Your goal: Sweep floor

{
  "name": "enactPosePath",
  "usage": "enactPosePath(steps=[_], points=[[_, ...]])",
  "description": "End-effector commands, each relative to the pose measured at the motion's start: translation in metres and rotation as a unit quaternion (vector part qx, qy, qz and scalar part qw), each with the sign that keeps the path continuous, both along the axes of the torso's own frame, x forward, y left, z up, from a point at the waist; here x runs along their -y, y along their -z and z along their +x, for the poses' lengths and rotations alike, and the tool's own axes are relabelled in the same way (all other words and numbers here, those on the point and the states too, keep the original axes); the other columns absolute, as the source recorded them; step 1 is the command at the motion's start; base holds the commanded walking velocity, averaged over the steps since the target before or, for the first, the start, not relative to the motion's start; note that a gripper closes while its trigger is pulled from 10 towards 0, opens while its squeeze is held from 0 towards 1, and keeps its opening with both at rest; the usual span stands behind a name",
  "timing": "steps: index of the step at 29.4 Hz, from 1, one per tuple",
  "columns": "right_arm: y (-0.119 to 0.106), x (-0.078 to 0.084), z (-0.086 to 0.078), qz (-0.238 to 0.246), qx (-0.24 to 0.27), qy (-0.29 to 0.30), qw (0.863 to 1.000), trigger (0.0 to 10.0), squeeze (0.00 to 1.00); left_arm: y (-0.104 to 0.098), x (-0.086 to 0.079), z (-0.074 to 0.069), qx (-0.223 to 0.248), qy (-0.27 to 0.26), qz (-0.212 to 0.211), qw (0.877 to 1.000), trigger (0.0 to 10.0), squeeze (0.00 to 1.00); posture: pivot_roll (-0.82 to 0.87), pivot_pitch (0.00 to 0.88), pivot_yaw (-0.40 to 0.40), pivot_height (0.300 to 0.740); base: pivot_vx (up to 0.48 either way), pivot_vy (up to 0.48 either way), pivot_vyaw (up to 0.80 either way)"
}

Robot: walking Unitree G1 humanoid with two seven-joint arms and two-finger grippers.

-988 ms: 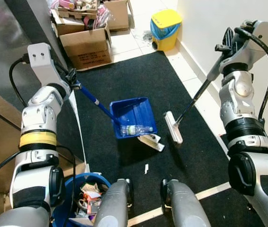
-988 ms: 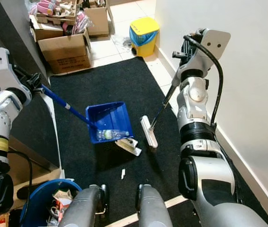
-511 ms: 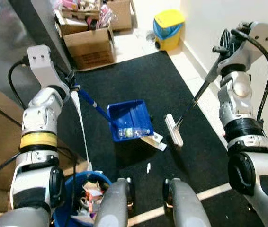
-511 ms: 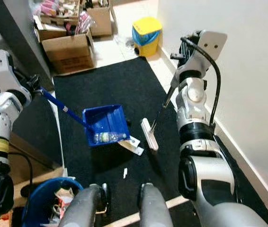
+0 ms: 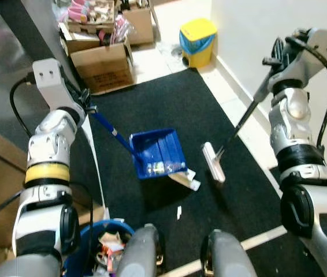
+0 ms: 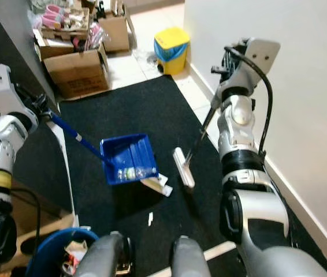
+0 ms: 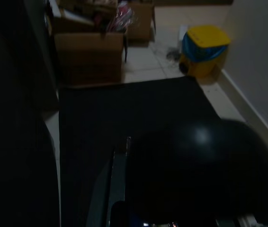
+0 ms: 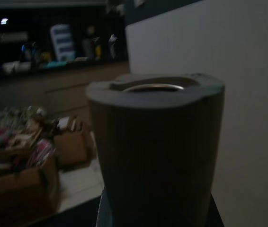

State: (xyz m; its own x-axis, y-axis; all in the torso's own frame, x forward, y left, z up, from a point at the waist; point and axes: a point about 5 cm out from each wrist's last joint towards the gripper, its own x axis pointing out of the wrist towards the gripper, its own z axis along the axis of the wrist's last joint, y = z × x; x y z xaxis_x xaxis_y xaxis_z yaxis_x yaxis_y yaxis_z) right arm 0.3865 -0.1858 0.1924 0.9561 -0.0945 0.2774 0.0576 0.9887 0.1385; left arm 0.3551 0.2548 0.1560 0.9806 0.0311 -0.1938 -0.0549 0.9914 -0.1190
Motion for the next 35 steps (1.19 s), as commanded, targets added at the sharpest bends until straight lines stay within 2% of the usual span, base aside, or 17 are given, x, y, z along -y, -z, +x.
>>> enactPosePath(steps=[1,19,21,28,35], points=[[-0.010,0.000,0.001,-0.002,0.021,0.000,1.000,10.0,0.00,-0.010,0.000,0.002,0.028,0.001,0.008,1.000,10.0,0.00,0.01,0.055,0.031,0.740,0.480,0.000,0.00],[-0.009,0.001,0.001,-0.003,0.020,0.002,1.000,10.0,0.00,-0.010,0.000,0.001,0.027,0.003,0.007,1.000,10.0,0.00,0.01,0.059,0.032,0.740,0.429,0.000,0.00],[-0.009,0.001,0.001,-0.004,0.019,0.003,1.000,10.0,0.00,-0.010,0.000,0.001,0.025,0.003,0.009,1.000,10.0,0.00,0.01,0.059,0.032,0.740,0.000,0.000,0.00],[-0.003,0.004,-0.001,-0.054,0.007,0.012,0.998,10.0,0.00,-0.004,0.003,-0.006,0.008,0.040,0.017,0.999,10.0,0.00,0.01,0.059,0.032,0.740,0.000,0.000,0.00],[0.014,0.009,-0.004,-0.082,-0.031,0.016,0.996,10.0,0.00,0.005,-0.001,-0.019,-0.019,0.056,0.036,0.998,10.0,0.00,0.02,0.077,0.042,0.740,0.000,0.000,0.00]])
